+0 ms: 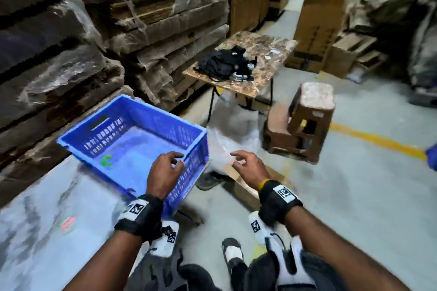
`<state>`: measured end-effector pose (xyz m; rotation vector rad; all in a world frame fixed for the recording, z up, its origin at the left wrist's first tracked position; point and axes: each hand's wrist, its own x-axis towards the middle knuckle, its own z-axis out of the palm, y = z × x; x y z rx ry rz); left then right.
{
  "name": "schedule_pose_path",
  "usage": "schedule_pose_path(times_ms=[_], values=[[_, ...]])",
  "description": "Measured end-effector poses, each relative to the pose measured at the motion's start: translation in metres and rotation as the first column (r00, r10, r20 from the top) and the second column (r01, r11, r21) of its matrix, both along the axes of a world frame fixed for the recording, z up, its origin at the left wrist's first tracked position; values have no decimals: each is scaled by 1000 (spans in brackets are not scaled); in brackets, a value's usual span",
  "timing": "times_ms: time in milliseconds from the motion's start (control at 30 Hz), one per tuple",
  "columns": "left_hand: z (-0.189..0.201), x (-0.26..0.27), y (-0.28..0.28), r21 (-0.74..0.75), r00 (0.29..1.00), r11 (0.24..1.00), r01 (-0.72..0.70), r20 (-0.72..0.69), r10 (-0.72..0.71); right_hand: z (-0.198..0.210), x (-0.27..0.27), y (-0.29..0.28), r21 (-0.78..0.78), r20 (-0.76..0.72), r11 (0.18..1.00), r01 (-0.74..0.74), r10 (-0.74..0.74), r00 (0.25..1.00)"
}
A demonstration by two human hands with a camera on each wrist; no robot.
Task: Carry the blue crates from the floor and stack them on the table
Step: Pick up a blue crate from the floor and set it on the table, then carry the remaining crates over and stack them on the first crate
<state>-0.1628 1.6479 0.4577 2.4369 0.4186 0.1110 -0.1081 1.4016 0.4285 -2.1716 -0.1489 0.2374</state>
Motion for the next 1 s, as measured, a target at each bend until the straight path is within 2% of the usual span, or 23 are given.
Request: schedule_pose_path(times_ms=[133,233,433,533,800,1000], values=[[-13,1,-82,-61,965,965,255,-41,-257,-11,-63,-90,-44,-51,977,211,-213,976],[-17,6,-137,-86,911,911,404,-55,-410,-16,-102,-151,-87,-57,923,375,-381,923],[-21,15,-253,-95,748,751,653,-79,-660,-17,-166,-247,-93,-63,758,646,-652,756],[-28,22,-310,-86,674,683,725,-112,-730,-19,-184,-283,-96,-69,684,723,-729,681],[-50,47,-476,-14,412,423,906,-200,-889,-45,-193,-397,-134,-124,516,846,-856,502],[-77,90,-612,42,294,294,955,-267,-918,-81,-146,-512,-155,-174,484,862,-872,458]])
